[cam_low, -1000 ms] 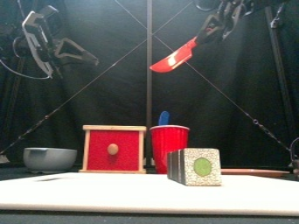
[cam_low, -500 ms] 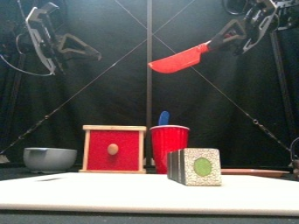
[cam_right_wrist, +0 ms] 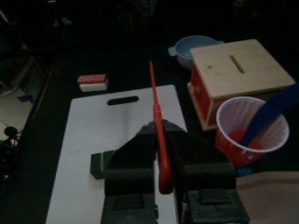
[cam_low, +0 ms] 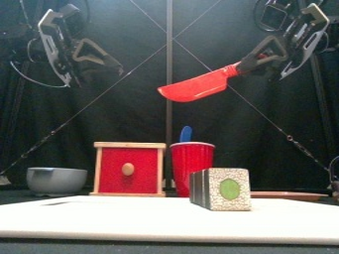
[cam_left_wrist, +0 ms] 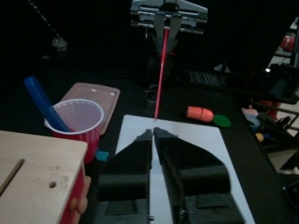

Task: Place sushi on board then cut the sushi with the knife then place the pieces on the plate
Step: Grasp knife edge with left hand

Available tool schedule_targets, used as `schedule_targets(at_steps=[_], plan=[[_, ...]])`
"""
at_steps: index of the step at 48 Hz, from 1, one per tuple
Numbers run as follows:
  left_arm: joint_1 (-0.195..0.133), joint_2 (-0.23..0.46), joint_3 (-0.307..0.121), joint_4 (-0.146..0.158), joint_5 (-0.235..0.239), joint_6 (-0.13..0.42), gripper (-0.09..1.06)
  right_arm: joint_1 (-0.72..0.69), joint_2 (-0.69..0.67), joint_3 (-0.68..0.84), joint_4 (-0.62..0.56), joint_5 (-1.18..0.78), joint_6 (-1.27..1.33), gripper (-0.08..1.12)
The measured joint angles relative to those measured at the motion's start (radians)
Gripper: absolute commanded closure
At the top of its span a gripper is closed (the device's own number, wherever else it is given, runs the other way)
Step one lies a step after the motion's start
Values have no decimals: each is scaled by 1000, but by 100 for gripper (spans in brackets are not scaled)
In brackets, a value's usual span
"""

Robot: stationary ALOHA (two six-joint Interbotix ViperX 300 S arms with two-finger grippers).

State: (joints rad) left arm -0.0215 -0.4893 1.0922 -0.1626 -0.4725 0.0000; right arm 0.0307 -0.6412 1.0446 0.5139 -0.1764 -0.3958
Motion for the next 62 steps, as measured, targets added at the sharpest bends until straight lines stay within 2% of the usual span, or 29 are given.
schedule_targets(at_steps=[7, 13, 20, 28, 38, 51, 62], plan=[[-3, 64, -34, -9, 29, -2, 11, 8, 72, -9, 28, -8, 0, 78], [-5, 120, -71, -12, 67, 0, 6, 9, 114, -29, 28, -12, -2, 78], [-8, 187, -114, -15, 100, 0, 6, 11, 141, -46, 29, -14, -2, 78], [-12, 278, -164, -15, 106, 8, 6, 12, 153, -52, 31, -15, -2, 78], [-25, 370, -216, 29, 104, 8, 6, 20, 158, -52, 40, -17, -2, 78], [-23, 425, -261, 63, 106, 9, 11, 44, 160, -52, 52, -17, -2, 78], [-21, 448, -267, 64, 106, 8, 21, 55, 158, -52, 54, -17, -2, 78]])
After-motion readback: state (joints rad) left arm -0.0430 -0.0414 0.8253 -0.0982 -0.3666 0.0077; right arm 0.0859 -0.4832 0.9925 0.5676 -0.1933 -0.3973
